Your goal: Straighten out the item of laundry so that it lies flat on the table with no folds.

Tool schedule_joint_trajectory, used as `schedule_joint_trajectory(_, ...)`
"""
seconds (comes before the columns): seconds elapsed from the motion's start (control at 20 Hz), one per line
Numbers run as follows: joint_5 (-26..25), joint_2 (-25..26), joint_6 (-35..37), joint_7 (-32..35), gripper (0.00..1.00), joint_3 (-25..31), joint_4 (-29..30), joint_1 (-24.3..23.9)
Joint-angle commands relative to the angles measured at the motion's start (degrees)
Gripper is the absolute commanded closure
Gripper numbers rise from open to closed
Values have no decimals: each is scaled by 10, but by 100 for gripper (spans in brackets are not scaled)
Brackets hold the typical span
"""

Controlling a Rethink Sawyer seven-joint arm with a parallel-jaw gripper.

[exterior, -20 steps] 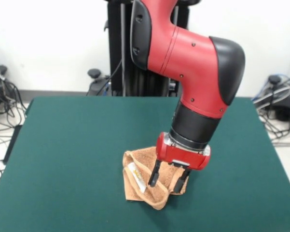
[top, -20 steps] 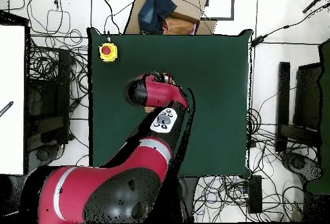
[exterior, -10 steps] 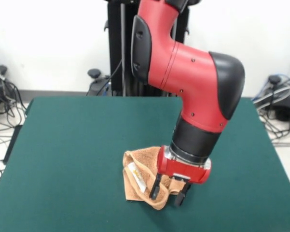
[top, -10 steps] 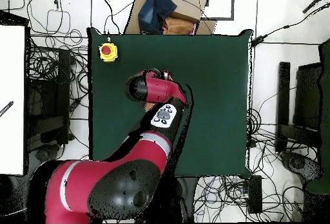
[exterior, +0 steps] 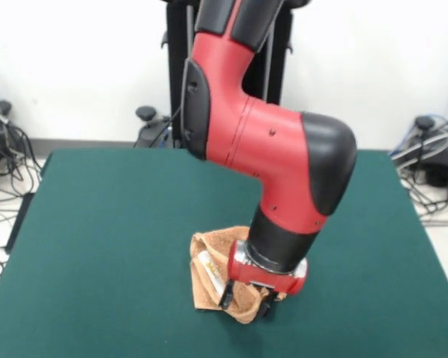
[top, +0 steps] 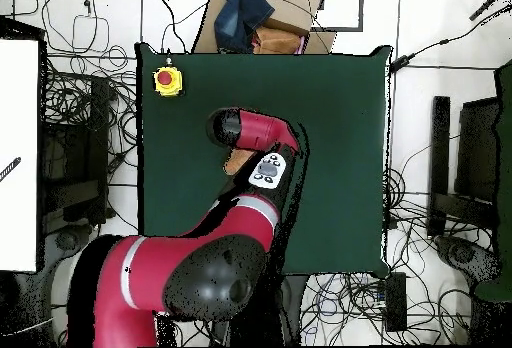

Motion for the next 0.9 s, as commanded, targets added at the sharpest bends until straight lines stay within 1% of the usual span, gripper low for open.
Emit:
schedule_joint_trajectory(0.05,17,20,158,106,0,36,-36,-22)
schedule_joint_trajectory(0.1,15,19,167,106,0,37,-40,-23)
schedule_joint_trajectory(0.3,4,1,170,105,0,40,-22,-28)
schedule_joint_trajectory(0.35,4,-1,179,106,0,39,-26,-27)
schedule_joint_trajectory(0.5,-1,-17,147,111,0,42,3,-20)
schedule_joint_trajectory(0.65,1,-3,114,137,0,38,1,-1)
schedule_joint_trajectory(0.9,2,0,76,153,0,29,4,10)
